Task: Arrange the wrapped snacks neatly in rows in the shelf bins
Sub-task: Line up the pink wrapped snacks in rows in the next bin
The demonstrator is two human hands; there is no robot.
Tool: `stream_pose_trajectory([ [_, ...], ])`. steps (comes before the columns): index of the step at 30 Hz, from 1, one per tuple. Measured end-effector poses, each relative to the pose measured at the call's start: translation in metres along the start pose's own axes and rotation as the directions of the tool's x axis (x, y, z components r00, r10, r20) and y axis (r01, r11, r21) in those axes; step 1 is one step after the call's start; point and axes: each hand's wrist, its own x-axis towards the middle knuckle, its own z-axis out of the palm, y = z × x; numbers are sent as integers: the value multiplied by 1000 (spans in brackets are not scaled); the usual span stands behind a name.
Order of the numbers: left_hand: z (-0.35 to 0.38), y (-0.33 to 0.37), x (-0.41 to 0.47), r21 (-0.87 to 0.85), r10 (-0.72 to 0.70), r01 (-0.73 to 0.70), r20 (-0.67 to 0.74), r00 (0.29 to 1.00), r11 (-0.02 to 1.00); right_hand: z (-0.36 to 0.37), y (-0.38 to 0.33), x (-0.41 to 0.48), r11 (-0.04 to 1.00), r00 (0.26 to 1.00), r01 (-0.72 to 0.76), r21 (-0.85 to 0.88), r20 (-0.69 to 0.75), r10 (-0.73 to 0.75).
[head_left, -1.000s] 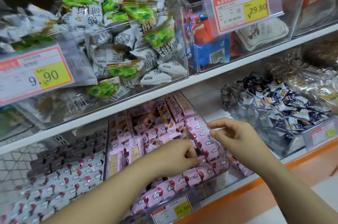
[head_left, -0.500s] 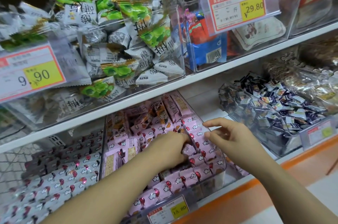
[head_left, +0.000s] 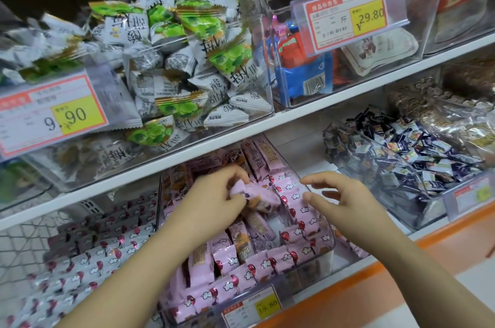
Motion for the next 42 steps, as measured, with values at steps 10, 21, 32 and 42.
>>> stream_pose_trajectory([
  [10,10,3,-6,-702,-254,188,10,967,687,8,-18,-6,999,997,48,1,54,-48],
  [21,27,14,-3,44,158,-164,108,981,986,8,-25,-7,993,993,120,10,-2,-120],
  [32,45,12,5,47,-155,149,442,883,988,-34,56,4,830,920,-278,-484,115,375],
  [42,43,7,16,129,-151,94,563,812,987,-13,85,5,681,911,-259,-685,62,408],
])
